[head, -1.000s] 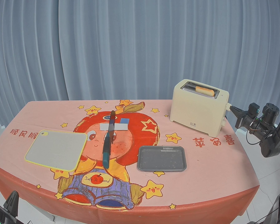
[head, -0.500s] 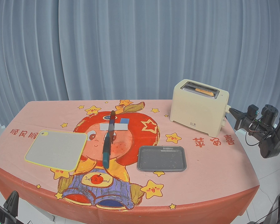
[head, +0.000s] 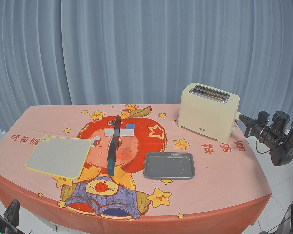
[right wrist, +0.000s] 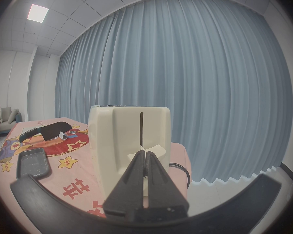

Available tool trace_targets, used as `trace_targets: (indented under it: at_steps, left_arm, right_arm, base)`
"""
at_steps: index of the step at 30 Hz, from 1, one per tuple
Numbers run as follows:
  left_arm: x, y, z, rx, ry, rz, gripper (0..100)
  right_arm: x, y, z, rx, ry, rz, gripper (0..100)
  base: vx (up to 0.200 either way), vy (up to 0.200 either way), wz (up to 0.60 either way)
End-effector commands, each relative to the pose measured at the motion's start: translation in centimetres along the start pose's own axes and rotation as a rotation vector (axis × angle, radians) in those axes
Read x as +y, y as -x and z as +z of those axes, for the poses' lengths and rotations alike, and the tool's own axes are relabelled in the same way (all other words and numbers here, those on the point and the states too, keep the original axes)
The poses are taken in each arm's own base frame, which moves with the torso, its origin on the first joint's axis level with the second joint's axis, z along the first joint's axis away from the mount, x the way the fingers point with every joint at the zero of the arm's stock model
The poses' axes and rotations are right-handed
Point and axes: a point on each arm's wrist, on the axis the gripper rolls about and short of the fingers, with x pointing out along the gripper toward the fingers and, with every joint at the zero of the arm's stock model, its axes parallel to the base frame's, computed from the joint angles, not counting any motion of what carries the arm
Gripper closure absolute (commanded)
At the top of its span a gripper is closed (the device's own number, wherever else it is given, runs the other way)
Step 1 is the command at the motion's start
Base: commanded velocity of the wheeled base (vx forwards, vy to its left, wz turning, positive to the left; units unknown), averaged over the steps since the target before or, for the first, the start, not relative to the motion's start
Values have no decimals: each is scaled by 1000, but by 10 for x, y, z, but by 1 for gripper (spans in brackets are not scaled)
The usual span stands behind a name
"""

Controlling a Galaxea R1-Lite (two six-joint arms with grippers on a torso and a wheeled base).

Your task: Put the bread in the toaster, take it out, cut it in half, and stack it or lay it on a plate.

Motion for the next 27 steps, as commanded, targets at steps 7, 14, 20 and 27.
trace_targets:
  at_steps: [7, 14, 20, 27]
  left_arm:
    - [0, -1, -5, 19, 0, -1, 100]
    - [0, -1, -5, 19, 0, -1, 100]
    - [0, -1, -5, 19, 0, 1, 100]
    - [0, -1, -5, 19, 0, -1, 100]
  right_arm:
    - [1, -2, -5, 13, -5, 5, 100]
    - [1, -2, -6, 17, -6, 5, 100]
    - [0, -3, -9, 24, -5, 4, 100]
    - [0, -3, -11, 28, -7, 5, 100]
  base:
    - [0, 0, 0]
    - [0, 0, 0]
    - [0, 0, 0]
    - [0, 0, 0]
